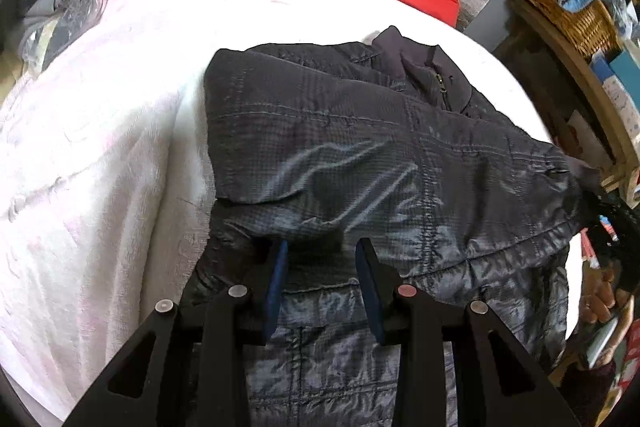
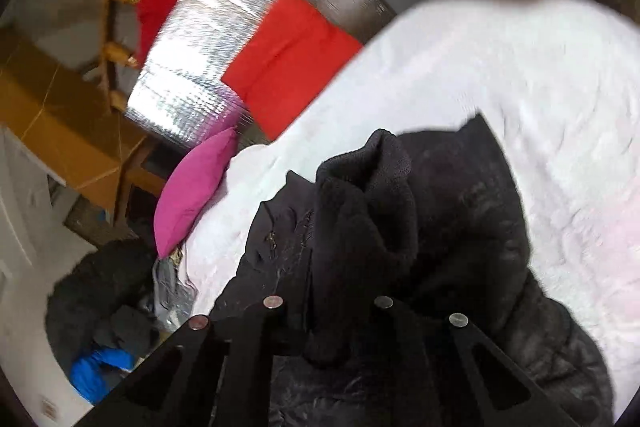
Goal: Fold large clothes
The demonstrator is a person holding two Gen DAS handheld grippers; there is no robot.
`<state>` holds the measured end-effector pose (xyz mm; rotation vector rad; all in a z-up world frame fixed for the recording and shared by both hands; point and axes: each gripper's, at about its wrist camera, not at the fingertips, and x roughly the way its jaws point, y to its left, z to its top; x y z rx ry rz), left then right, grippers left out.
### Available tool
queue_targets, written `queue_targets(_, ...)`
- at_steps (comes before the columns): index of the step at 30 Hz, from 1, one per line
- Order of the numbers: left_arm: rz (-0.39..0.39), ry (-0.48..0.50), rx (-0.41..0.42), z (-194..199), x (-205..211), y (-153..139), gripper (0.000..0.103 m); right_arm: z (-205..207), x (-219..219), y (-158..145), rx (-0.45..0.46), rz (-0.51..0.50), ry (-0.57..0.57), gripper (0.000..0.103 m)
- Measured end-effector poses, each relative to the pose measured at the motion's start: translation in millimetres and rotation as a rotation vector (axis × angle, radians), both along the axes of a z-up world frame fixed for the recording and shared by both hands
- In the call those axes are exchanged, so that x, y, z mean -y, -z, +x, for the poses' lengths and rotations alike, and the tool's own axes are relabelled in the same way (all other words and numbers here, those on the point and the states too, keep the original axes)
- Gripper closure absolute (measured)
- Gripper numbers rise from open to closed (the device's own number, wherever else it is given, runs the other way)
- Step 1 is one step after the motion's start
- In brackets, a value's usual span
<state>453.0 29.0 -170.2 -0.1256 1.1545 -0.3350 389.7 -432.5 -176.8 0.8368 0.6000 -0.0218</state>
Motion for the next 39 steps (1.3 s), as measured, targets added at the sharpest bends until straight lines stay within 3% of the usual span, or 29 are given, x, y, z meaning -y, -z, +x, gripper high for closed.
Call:
queue_targets(4, 0.03, 0.01, -0.025, 2.4, 3.1, 8.6, 0.067, -0.2, 5.9, 18.4, -0.124, -0.02, -0.012, 0.089)
queue_targets(7, 0.041, 0.012, -0.026, 3.2, 5.5, 8.7, 0.067, 7.1, 20.7, 49.0, -0.258, 0.093, -0.042, 0.088)
queue_targets(10, 0.02, 0.007, -0.019, 4.0, 3.7, 3.9, 0.067, 0.6, 43.0, 51.5, -0.251, 0.25, -0.072, 0.086)
queue_targets(14, -0.006, 0.004, 0.015, 0.6, -4.4, -8.8, 0.065, -22.0, 71.7, 39.9, -0.168, 0.317, -0.022, 0.081)
queue_targets(16, -0.021, 0.0, 0.042, -1.8, -9.4, -17.7, 0.062, -34.1, 85.7, 30.6, -0.129, 0.275, 0.05, 0.064)
queue_targets(17, -0.032, -0.006, 0.06, -1.9, -12.7, -22.5, 0.056, -37.5, 89.9, 28.4, -0.114, 0.265, 0.078, 0.029)
queue_targets(18, -0.042, -0.017, 0.079, -2.0, -16.0, -27.1, 0.053, -41.6, 93.3, 26.4, -0.093, 0.256, 0.113, 0.007)
queue_targets(21, -0.046, -0.057, 0.104, 2.1, -24.4, -29.8, 0.048, -38.1, 92.7, 23.4, -0.085, 0.21, 0.103, 0.008)
queue_targets(26, -0.071, -0.125, 0.006, 15.7, -36.3, -3.0, 0.048, -8.0, 77.8, 40.9, -0.208, 0.1, 0.033, 0.009)
queue_targets(28, -0.077, -0.138, -0.019, 19.3, -37.7, 6.2, 0.048, 7.3, 67.0, 54.9, -0.278, 0.063, -0.006, 0.017)
queue_targets(30, -0.049, -0.131, -0.02, 19.4, -34.3, 11.4, 0.049, 14.3, 55.5, 63.7, -0.322, 0.038, -0.042, 0.039)
queue_targets(31, -0.037, -0.127, -0.018, 18.3, -31.8, 12.2, 0.049, 14.2, 47.8, 58.4, -0.317, -0.024, -0.034, 0.04)
queue_targets(34, 0.006, -0.11, 0.005, 15.8, -23.2, 10.1, 0.055, 8.2, 35.1, 36.8, -0.278, -0.137, -0.023, 0.06)
queue_targets(36, 0.004, -0.11, 0.014, 13.0, -22.9, 8.0, 0.055, 0.0, 30.8, 21.9, -0.235, -0.189, 0.002, 0.067)
queue_targets(39, 0.031, -0.111, -0.001, 15.0, -23.1, 13.8, 0.055, -5.7, 27.1, 13.0, -0.205, -0.261, 0.02, 0.068)
